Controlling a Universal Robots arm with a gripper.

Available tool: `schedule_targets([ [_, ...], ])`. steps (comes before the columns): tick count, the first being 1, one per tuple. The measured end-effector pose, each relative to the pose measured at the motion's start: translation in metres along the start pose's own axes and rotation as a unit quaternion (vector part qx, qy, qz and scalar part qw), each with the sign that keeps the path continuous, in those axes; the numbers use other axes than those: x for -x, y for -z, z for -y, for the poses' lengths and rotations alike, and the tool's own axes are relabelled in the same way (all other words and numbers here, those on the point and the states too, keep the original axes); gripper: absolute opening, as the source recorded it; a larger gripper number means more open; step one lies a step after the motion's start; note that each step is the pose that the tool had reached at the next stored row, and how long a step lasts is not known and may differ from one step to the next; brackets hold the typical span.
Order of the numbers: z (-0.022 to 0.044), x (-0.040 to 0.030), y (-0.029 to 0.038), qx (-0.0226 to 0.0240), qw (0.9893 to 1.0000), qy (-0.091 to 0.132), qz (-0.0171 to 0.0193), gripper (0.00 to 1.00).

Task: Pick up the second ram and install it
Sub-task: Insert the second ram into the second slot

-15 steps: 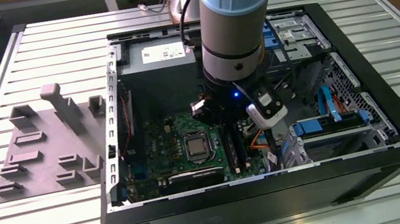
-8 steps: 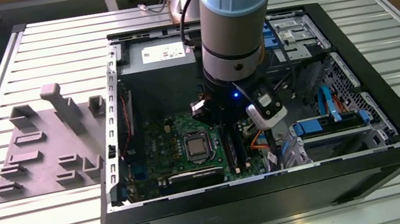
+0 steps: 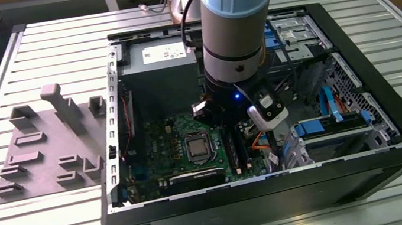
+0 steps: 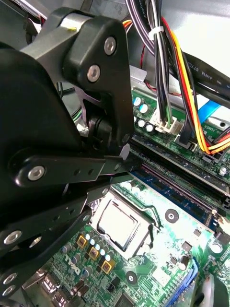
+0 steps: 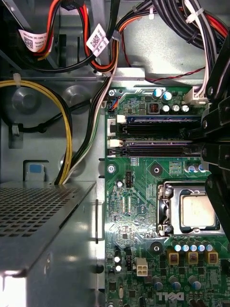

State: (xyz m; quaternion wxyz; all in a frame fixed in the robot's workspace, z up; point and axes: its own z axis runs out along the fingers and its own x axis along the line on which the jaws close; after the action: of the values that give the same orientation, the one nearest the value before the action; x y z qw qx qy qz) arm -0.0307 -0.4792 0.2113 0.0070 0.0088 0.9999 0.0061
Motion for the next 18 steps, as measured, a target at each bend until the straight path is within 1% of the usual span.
schedule_targets([
  [7, 0.0001, -0.0001, -0.0035, 0.0002, 1.0, 0.0, 0.0, 0.14],
  [14, 0.0001, -0.0001, -0.0036, 0.0002, 1.0, 0.0, 0.0, 0.14],
  [16, 0.0, -0.0001, -0.0036, 0.0002, 1.0, 0.0, -0.0001, 0.15],
  [17, 0.0001, -0.0001, -0.0037, 0.0002, 1.0, 0.0, 0.0, 0.21],
  [18, 0.0001, -0.0001, -0.0036, 0.0002, 1.0, 0.0, -0.0001, 0.21],
])
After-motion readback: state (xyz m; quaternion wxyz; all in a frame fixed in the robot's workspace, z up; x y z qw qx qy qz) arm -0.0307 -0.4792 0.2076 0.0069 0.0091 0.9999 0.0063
